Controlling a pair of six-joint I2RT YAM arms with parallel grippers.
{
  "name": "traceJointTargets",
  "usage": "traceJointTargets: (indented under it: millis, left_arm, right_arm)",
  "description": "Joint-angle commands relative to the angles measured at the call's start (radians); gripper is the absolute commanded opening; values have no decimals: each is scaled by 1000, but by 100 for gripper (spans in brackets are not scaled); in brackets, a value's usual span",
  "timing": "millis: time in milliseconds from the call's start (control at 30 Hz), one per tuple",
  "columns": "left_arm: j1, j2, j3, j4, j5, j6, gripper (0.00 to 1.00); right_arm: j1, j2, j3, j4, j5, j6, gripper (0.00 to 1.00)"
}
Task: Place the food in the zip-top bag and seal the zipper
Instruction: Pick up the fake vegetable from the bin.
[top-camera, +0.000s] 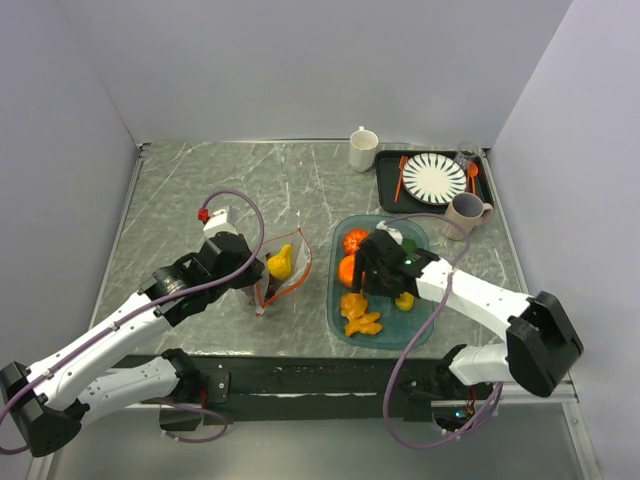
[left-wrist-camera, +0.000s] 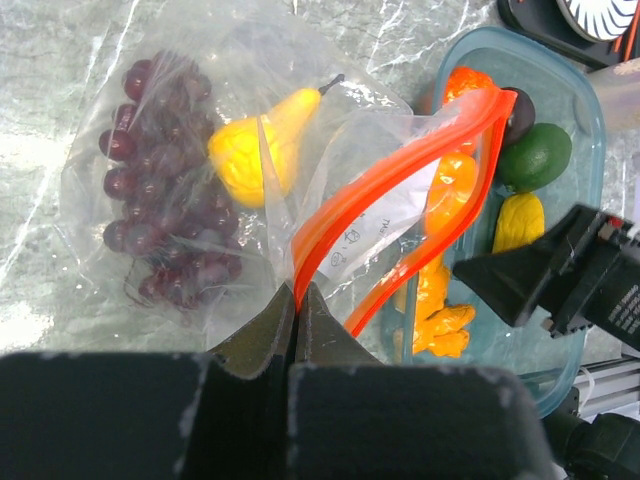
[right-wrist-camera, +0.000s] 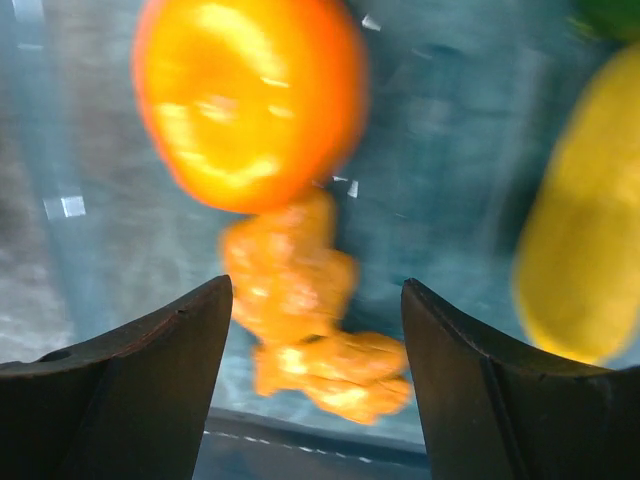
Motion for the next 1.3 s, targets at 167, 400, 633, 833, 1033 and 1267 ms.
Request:
traceJointTargets:
  millis: [167, 400, 633, 833, 1033, 1267]
  left_arm:
    - [4, -12, -10, 62, 21, 11, 1]
    - [4, 7, -1, 67, 36, 22, 1]
    - [4, 7, -10, 85, 50, 16, 1]
    - [4, 16, 4, 68, 44, 25, 1]
    - [4, 3, -2, 62, 34, 24, 1]
    - [4, 10, -13, 70, 42, 21, 1]
  right_arm:
    - [-82, -181, -144, 1, -131, -17, 76]
    - [-119, -191, -222, 50, -287, -36, 75]
    - [-128, -163, -270, 165, -407, -27, 70]
    - [-131, -130, -301, 236, -455, -11, 61]
    - [-136, -109, -333, 298, -482, 15, 53]
    - [-140, -103, -350, 316, -470, 32, 20]
